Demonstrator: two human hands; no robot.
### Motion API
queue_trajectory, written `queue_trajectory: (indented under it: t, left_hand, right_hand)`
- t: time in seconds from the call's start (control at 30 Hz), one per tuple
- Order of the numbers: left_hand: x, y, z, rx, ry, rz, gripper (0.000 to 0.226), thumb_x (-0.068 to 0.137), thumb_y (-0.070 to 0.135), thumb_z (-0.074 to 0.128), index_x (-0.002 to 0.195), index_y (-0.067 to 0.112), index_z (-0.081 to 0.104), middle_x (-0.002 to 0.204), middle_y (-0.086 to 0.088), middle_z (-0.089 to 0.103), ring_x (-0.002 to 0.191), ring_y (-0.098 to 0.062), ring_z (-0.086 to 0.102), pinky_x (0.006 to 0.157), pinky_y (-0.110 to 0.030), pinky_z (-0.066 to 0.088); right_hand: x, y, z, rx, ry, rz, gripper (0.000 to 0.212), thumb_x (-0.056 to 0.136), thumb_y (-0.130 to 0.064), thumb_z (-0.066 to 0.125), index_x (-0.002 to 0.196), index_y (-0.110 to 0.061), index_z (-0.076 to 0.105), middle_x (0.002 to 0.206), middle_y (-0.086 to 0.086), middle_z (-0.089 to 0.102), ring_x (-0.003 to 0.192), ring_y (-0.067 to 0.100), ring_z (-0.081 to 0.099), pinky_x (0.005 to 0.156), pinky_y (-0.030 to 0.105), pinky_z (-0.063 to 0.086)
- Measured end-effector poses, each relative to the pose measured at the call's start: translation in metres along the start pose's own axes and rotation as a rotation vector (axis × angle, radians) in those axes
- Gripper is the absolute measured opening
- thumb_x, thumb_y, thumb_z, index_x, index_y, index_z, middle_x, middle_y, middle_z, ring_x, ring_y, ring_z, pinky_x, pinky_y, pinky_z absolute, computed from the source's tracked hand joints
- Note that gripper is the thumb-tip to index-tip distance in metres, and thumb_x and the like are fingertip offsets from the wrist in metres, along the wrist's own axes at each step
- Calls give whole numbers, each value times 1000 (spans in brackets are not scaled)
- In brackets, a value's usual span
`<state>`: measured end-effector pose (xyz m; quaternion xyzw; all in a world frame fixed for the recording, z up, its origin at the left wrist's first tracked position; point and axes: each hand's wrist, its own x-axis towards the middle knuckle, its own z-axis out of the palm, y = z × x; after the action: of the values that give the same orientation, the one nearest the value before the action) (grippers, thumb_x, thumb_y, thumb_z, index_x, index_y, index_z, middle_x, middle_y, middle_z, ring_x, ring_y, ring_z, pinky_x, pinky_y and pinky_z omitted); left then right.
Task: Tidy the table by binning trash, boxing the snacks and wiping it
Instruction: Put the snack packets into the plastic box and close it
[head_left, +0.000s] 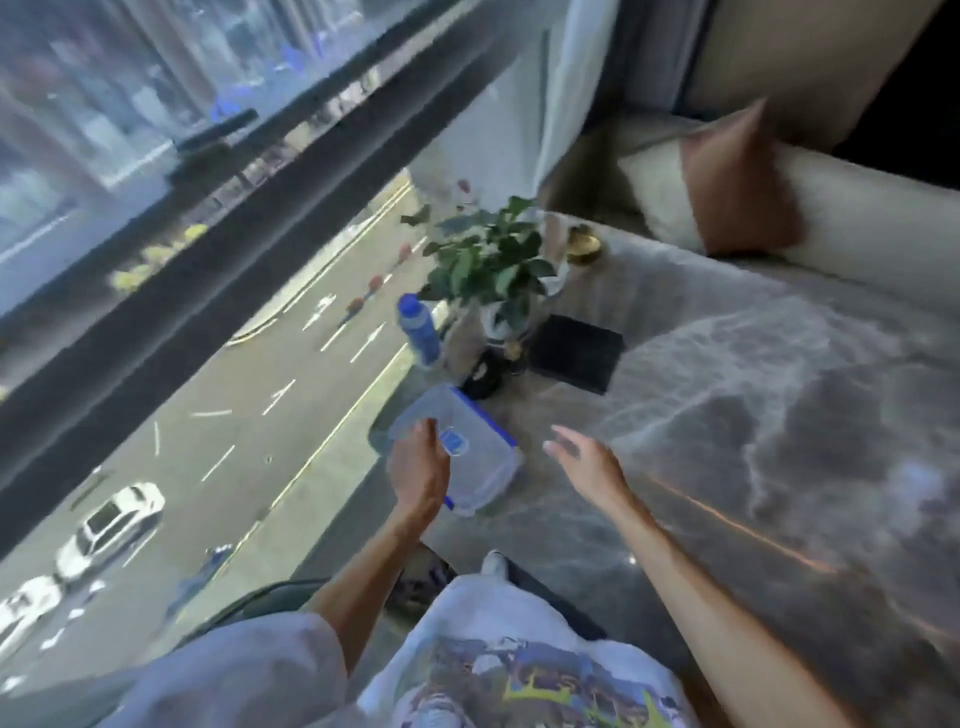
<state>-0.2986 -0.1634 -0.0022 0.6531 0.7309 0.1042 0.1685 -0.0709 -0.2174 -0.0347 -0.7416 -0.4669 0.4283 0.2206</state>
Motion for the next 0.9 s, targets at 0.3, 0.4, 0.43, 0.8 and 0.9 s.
queue_trajectory:
  t: [0.3, 0.4, 0.43, 0.8, 0.9]
  left_hand:
    - [18, -80, 9, -465, -272, -463, 28, 93, 24, 46, 83, 5, 64, 88, -18, 69, 82, -30, 64, 72, -37, 48]
    - [15, -74, 17, -776, -374, -579, 26, 92, 24, 52, 86, 6, 69, 76, -10, 64, 67, -22, 58, 57, -29, 47]
    - [13, -70, 17, -873, -399, -633, 23, 92, 25, 55, 91, 7, 69, 78, -8, 64, 65, -19, 59, 53, -25, 47]
    - [-5, -10, 55, -1018, -764, -733, 29, 89, 9, 64, 115, 9, 50, 91, -13, 58, 64, -19, 56, 46, -27, 52]
    - [-25, 35, 90, -941, -909, -614, 36, 84, 11, 68, 116, 8, 52, 92, -11, 60, 68, -19, 59, 51, -26, 52]
  right_hand:
    - [91, -21, 94, 257, -161, 202, 39, 77, -51, 60, 103, -22, 67, 104, -4, 65, 100, 15, 58, 91, 31, 45]
    - [92, -23, 93, 291, -123, 247, 29, 89, -29, 60, 109, -10, 69, 104, 1, 66, 98, 15, 59, 91, 31, 46]
    - [90, -24, 90, 296, -126, 252, 28, 90, -26, 60, 111, -8, 67, 107, 2, 65, 99, 15, 58, 92, 31, 46]
    - [4, 43, 16, 534, -107, 415, 34, 94, -24, 58, 125, -12, 59, 106, 4, 67, 77, 7, 66, 62, 17, 52]
    - [-36, 98, -20, 658, 27, 490, 38, 94, -23, 57, 127, -5, 58, 109, 7, 68, 89, 15, 63, 70, 17, 52]
